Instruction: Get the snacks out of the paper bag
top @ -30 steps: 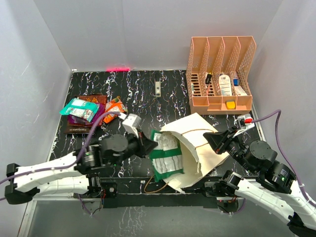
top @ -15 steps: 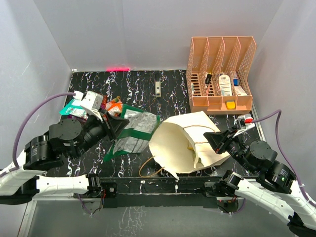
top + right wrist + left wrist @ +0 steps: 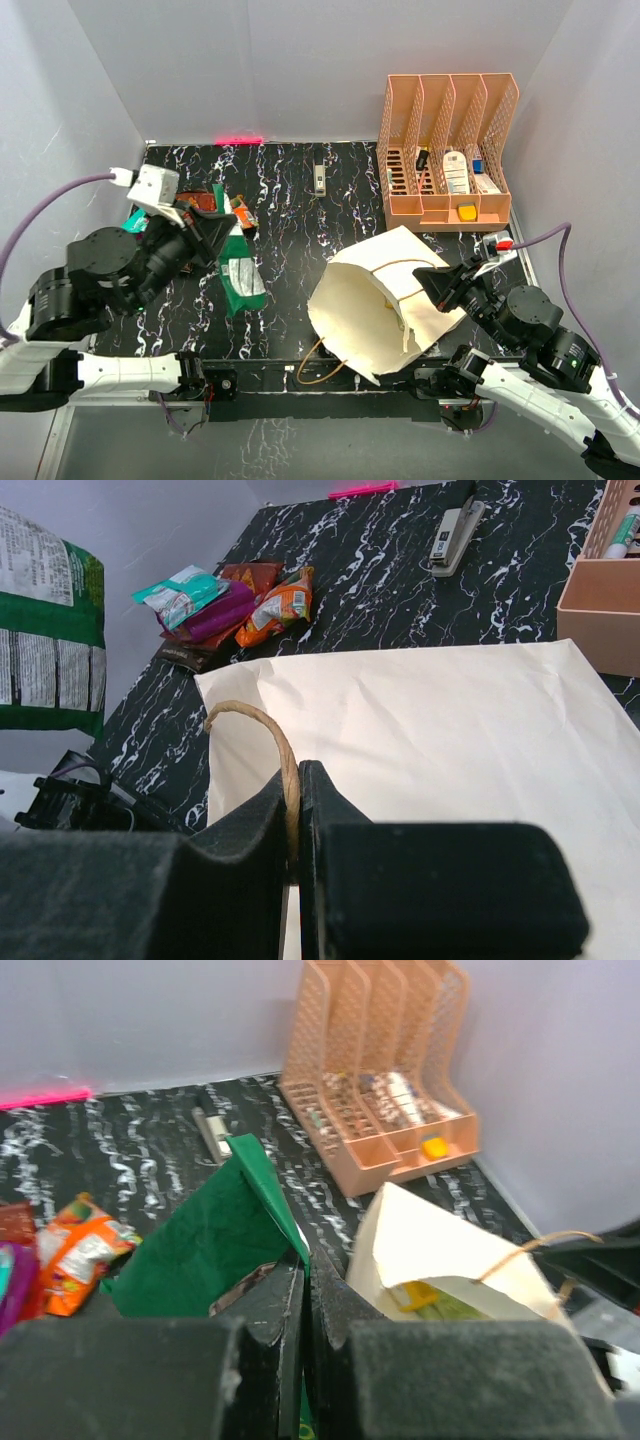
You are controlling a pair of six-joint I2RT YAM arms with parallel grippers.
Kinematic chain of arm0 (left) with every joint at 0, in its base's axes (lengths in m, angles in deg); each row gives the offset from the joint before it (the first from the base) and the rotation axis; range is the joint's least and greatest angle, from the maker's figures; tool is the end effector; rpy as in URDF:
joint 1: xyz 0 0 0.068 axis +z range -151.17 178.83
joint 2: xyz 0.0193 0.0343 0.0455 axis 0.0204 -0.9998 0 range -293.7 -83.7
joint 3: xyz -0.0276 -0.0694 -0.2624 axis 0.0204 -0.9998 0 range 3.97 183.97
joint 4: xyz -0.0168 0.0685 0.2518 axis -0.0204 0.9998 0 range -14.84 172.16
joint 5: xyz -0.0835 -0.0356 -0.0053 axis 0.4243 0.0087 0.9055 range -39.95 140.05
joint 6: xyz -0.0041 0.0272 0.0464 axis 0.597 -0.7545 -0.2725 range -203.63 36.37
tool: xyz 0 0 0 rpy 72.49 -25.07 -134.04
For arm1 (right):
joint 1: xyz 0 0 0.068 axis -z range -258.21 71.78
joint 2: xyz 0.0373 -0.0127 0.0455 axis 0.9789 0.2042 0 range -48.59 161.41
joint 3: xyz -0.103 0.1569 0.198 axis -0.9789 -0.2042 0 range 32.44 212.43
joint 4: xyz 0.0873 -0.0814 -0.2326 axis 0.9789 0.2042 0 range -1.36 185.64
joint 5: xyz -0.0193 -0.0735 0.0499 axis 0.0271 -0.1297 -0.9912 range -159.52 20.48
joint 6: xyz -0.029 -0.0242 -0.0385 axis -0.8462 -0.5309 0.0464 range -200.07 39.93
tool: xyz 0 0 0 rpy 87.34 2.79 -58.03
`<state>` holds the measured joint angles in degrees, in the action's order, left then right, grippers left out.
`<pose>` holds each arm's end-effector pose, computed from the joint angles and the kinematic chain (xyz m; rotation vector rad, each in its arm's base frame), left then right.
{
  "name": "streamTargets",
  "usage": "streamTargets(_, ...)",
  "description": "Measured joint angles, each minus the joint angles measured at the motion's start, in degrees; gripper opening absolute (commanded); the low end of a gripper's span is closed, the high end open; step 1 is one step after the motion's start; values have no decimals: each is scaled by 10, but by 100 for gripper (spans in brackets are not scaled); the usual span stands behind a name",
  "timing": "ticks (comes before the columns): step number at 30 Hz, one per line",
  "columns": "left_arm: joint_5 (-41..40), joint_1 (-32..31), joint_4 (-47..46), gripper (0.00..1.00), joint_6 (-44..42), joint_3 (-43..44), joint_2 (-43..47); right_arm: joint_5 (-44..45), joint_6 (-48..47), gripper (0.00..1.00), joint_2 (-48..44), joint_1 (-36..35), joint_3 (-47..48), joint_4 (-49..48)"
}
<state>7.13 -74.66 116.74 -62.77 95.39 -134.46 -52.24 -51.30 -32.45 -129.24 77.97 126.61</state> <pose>0.0516 -0.0889 0.5216 0.1463 1.6189 -0.6892 0.0441 0.0379 0.3432 -0.1139 1.7719 0.7666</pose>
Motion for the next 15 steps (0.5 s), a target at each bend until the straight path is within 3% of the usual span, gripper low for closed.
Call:
streamTargets(7, -52, 28, -62, 0, -86, 5, -142, 0, 0, 8, -9, 0, 0, 0)
streamTargets(15, 132, 305, -74, 0, -86, 47, -310, 0, -2, 8, -29, 0, -1, -1)
